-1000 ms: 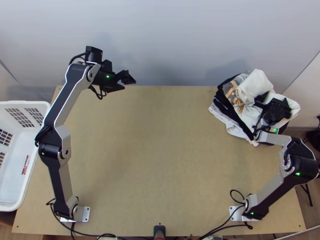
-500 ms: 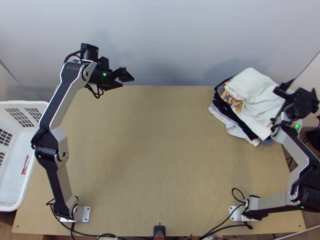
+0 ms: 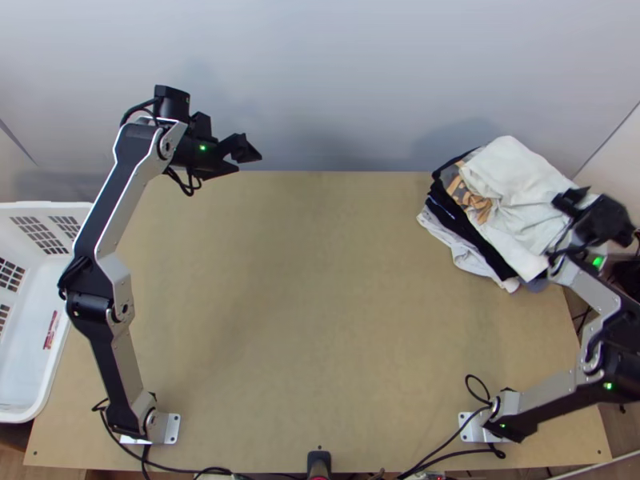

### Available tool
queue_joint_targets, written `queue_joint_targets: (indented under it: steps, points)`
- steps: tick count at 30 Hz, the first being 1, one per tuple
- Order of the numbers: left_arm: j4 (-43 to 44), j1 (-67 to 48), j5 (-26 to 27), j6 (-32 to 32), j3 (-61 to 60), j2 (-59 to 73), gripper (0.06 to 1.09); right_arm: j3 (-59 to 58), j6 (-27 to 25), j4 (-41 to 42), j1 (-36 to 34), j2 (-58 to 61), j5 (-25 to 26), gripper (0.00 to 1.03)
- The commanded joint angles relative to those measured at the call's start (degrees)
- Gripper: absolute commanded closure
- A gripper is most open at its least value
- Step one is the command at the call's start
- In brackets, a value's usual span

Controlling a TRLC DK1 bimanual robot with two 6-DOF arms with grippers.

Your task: Fold the t-shirt

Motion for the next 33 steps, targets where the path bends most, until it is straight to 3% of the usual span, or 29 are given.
queue_joint_targets:
  steps: [1,6,12,19,23,27,31,33]
  points:
    - [-0.19,1.26,0.38,0.32,-0.99,-0.88,0.10,16.59,-0.46,-11.88,2.96,-10.03,0.72,0.05]
    - [-0.36,1.44,0.73,0.23,-2.04,-2.20,0.10,28.19,-0.02,-15.05,11.40,-8.89,2.30,0.05]
    - [-0.54,2.84,-0.32,1.03,-2.30,-3.34,0.10,26.78,1.21,-10.56,19.22,2.45,2.48,0.05]
    - [-0.54,6.54,-6.56,3.22,-4.50,-5.71,0.10,20.54,-1.60,-7.31,20.89,19.06,2.39,0.05]
    - [1.13,11.63,-11.13,3.49,-4.50,-7.30,0.10,18.96,-3.36,-6.61,21.15,22.58,2.48,0.05]
    - [5.44,16.38,-16.67,3.66,-4.32,-10.72,0.10,22.04,-7.40,-7.49,22.56,19.32,3.00,0.05]
    - [7.63,19.81,-20.54,4.10,-4.41,-15.82,0.10,28.01,-7.23,-16.19,25.20,4.47,3.00,0.05]
    - [8.16,20.86,-22.65,4.98,-4.85,-18.81,0.09,29.42,-7.40,-16.28,26.25,-3.44,3.00,0.05]
